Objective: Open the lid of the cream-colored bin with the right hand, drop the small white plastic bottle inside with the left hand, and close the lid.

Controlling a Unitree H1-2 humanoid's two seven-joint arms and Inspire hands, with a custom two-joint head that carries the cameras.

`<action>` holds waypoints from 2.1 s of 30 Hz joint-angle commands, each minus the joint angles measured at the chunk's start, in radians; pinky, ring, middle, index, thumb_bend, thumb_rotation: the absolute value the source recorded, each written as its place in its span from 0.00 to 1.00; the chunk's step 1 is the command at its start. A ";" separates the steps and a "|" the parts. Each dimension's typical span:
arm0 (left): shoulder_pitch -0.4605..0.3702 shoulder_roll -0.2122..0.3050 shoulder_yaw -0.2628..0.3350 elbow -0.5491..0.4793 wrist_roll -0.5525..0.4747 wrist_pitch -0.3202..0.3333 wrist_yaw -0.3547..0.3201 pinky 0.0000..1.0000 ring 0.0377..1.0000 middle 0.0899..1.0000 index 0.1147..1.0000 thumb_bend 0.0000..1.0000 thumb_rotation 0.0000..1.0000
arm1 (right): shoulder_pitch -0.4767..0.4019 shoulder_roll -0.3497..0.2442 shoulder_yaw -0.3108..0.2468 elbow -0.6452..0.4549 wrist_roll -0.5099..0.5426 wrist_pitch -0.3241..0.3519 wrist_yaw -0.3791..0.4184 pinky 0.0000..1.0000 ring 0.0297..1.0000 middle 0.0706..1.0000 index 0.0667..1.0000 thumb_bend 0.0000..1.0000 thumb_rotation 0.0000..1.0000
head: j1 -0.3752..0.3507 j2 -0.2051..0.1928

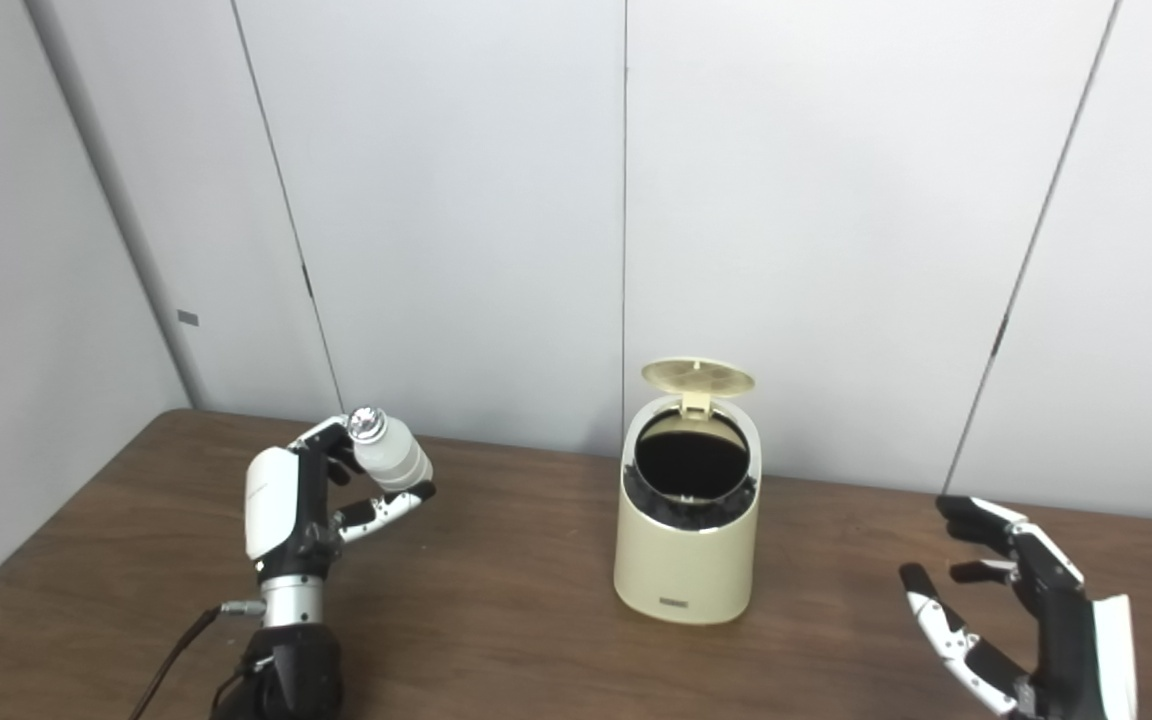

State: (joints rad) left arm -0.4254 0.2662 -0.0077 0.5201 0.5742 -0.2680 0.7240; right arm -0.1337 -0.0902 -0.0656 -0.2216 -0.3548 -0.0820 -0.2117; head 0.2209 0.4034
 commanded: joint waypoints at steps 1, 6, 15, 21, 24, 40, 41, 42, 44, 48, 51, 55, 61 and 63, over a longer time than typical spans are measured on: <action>-0.025 0.013 0.005 -0.034 -0.005 -0.028 0.002 0.38 0.44 0.42 0.42 0.51 0.00 | -0.027 0.000 0.001 -0.047 -0.006 -0.013 0.002 0.52 0.68 0.68 0.63 0.15 0.00 | 0.000 0.001; -0.019 0.017 0.000 -0.040 -0.016 -0.066 -0.012 0.38 0.44 0.42 0.41 0.51 0.00 | -0.026 0.005 0.003 -0.052 -0.010 0.001 0.007 0.53 0.70 0.69 0.64 0.14 0.00 | -0.007 0.001; -0.011 -0.005 0.006 -0.142 -0.058 -0.173 -0.036 0.38 0.43 0.41 0.43 0.51 0.00 | -0.029 0.006 0.013 -0.017 -0.053 -0.031 -0.014 0.56 0.70 0.70 0.66 0.16 0.00 | -0.072 -0.003; 0.000 -0.029 0.000 -0.271 -0.017 -0.157 -0.061 0.77 0.50 0.41 0.40 0.50 0.00 | -0.035 -0.018 0.005 0.097 -0.070 -0.112 -0.058 0.61 0.71 0.72 0.68 0.22 0.00 | -0.116 -0.008; 0.002 -0.041 0.002 -0.314 -0.001 -0.144 -0.080 0.83 0.51 0.41 0.37 0.50 0.00 | -0.039 -0.022 0.004 0.135 -0.074 -0.139 -0.075 0.62 0.72 0.72 0.69 0.23 0.00 | -0.127 -0.011; -0.042 -0.102 -0.017 -0.351 0.082 -0.152 -0.099 1.00 0.62 0.42 0.43 0.52 0.00 | -0.050 -0.028 0.009 0.203 -0.081 -0.177 -0.108 0.63 0.73 0.73 0.69 0.23 0.16 | -0.151 -0.034; -0.047 -0.104 -0.021 -0.346 0.086 -0.153 -0.102 1.00 0.62 0.42 0.43 0.52 0.00 | -0.051 -0.027 0.010 0.205 -0.082 -0.177 -0.111 0.63 0.73 0.73 0.68 0.23 0.16 | -0.153 -0.036; -0.051 -0.105 -0.026 -0.340 0.090 -0.155 -0.103 1.00 0.64 0.42 0.43 0.52 0.00 | -0.052 -0.026 0.011 0.207 -0.086 -0.178 -0.115 0.63 0.73 0.73 0.69 0.24 0.16 | -0.157 -0.038; -0.060 -0.108 -0.036 -0.330 0.104 -0.156 -0.102 1.00 0.66 0.42 0.43 0.52 0.00 | -0.054 -0.025 0.013 0.215 -0.093 -0.183 -0.122 0.63 0.73 0.73 0.69 0.24 0.14 | -0.162 -0.043; -0.076 -0.114 -0.053 -0.307 0.116 -0.162 -0.098 1.00 0.67 0.41 0.44 0.52 0.00 | -0.060 -0.024 0.015 0.240 -0.102 -0.206 -0.142 0.63 0.73 0.73 0.69 0.24 0.08 | -0.173 -0.048; -0.097 -0.123 -0.071 -0.285 0.127 -0.161 -0.097 1.00 0.68 0.41 0.44 0.52 0.00 | -0.062 -0.018 0.015 0.247 -0.093 -0.216 -0.141 0.64 0.73 0.74 0.69 0.25 0.11 | -0.181 -0.052; -0.123 -0.131 -0.089 -0.256 0.138 -0.168 -0.089 1.00 0.69 0.41 0.44 0.52 0.00 | -0.065 -0.017 0.016 0.256 -0.094 -0.226 -0.144 0.64 0.74 0.74 0.71 0.25 0.16 | -0.188 -0.055; -0.163 -0.145 -0.112 -0.202 0.161 -0.167 -0.059 1.00 0.68 0.41 0.44 0.52 0.00 | -0.070 -0.009 0.013 0.268 -0.099 -0.234 -0.158 0.63 0.72 0.73 0.70 0.26 0.20 | -0.195 -0.055; -0.173 -0.150 -0.118 -0.184 0.167 -0.165 -0.050 1.00 0.68 0.41 0.44 0.52 0.00 | -0.074 -0.010 0.013 0.280 -0.095 -0.243 -0.162 0.64 0.72 0.73 0.71 0.27 0.19 | -0.200 -0.056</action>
State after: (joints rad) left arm -0.5474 0.1198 -0.1218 0.3449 0.7335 -0.4110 0.6486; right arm -0.1700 -0.0986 -0.0504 0.0733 -0.4505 -0.2788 -0.3539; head 0.0200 0.3482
